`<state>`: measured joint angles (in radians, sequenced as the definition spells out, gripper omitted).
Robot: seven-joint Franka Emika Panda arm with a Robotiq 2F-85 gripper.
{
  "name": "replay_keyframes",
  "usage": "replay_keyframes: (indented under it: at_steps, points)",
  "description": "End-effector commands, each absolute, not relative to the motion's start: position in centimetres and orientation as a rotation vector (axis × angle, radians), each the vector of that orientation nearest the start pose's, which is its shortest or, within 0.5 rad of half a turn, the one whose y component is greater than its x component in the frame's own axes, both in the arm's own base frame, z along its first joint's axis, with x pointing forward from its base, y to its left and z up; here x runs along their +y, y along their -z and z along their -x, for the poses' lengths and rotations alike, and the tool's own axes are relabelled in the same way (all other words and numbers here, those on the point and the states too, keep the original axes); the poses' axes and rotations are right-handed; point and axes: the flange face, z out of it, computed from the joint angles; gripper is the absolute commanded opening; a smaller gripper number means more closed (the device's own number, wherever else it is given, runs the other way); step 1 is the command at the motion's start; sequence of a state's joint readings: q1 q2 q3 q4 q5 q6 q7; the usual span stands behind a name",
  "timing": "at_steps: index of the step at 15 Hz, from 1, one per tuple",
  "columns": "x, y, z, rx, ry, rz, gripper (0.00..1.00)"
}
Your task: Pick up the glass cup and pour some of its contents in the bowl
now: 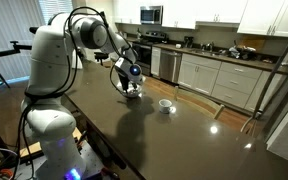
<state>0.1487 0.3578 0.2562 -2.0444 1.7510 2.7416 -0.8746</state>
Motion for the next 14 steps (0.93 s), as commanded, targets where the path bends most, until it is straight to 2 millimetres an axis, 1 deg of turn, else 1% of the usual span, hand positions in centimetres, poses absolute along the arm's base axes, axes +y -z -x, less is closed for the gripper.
replay_keyframes:
  at_steps: [1,4,8,14]
  points:
    - [19.6,-27.2,-55.9,0.391,0.530,2.205,0.59]
    - [20.1,-26.5,-56.4,0.382,0.545,2.202,0.59]
    - [20.7,-26.4,-57.2,0.358,0.604,2.174,0.59]
    - [22.0,-26.4,-57.2,0.328,0.681,2.132,0.59]
